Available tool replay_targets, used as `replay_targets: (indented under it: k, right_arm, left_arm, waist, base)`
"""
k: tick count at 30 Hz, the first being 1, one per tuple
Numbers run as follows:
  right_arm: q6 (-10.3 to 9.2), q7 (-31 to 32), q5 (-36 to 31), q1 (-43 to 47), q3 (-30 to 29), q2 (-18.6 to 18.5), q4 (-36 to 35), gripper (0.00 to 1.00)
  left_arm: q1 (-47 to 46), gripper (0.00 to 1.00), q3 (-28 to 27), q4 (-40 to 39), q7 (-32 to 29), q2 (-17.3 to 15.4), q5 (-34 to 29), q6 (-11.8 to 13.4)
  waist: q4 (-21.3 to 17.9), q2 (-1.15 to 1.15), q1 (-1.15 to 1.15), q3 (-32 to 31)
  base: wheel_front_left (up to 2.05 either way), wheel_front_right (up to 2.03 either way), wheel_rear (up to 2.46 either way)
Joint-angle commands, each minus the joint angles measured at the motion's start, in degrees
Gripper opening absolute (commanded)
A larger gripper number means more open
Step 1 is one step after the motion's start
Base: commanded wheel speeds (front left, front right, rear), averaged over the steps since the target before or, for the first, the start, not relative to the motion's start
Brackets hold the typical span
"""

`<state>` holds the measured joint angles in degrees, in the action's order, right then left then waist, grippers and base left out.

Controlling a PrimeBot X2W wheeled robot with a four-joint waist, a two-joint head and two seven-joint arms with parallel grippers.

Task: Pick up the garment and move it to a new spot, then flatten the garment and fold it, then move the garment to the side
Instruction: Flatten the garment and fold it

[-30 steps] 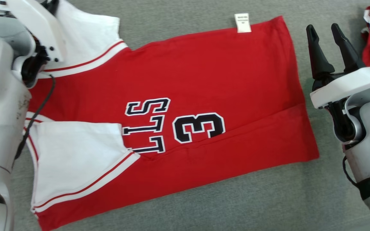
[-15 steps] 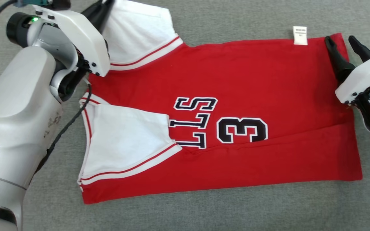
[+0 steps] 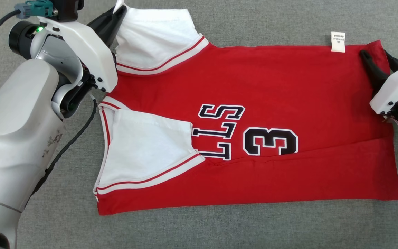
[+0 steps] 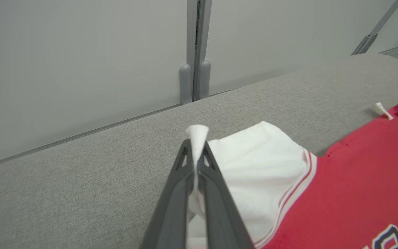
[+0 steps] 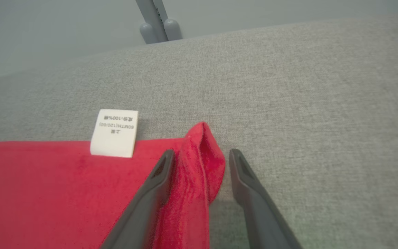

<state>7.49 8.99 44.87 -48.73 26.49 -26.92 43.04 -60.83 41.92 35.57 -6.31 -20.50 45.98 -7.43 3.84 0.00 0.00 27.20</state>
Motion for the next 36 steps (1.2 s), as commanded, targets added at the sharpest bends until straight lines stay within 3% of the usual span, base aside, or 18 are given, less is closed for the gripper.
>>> replay_targets:
  k: [1,7,11,19,26,36]
  right_arm:
    - [0.00,-0.39,0.72,-0.36,0.45,-0.25,0.16,0.00]
    - [0.00,-3.35,2.04,-1.75,2.68,-1.65,-0.11,0.00]
    - [-0.01,-6.07,1.63,-3.36,3.66,-3.00,0.84,0.00]
    - [-0.02,-11.27,0.63,-7.69,5.77,-3.56,4.01,0.00]
    - [-0.02,-16.63,0.41,-9.69,8.18,-2.63,6.33,0.00]
    - [-0.01,-21.47,3.89,-3.53,13.58,-5.52,4.61,0.00]
  left_arm:
    - [0.56,0.00,0.09,0.07,0.31,-0.27,0.22,-0.07]
    - [0.19,0.00,-0.44,0.58,1.39,-0.52,0.37,0.60]
    - [-1.44,0.00,-1.32,1.39,3.67,-0.42,-0.73,2.48]
    - [-6.57,0.00,-1.46,8.19,8.58,2.71,-2.87,4.54]
    - [-9.19,0.00,-0.57,14.47,12.04,5.42,-3.26,2.66]
    - [-5.28,0.00,1.79,17.69,15.10,5.39,-2.84,0.58]
  waist:
    - [-0.05,0.00,0.00,-0.04]
    - [-0.28,0.00,0.00,0.02]
    - [-0.23,0.00,0.00,0.72]
    - [-0.17,0.00,0.00,1.87]
    - [-0.48,0.00,0.00,1.73]
    - [0.20,0.00,0.00,-2.71]
  base:
    - [0.00,0.00,0.00]
    - [0.00,0.00,0.00]
    - [0.00,0.00,0.00]
    - [0.00,0.00,0.00]
    - [0.00,0.00,0.00]
    - [0.00,0.00,0.00]
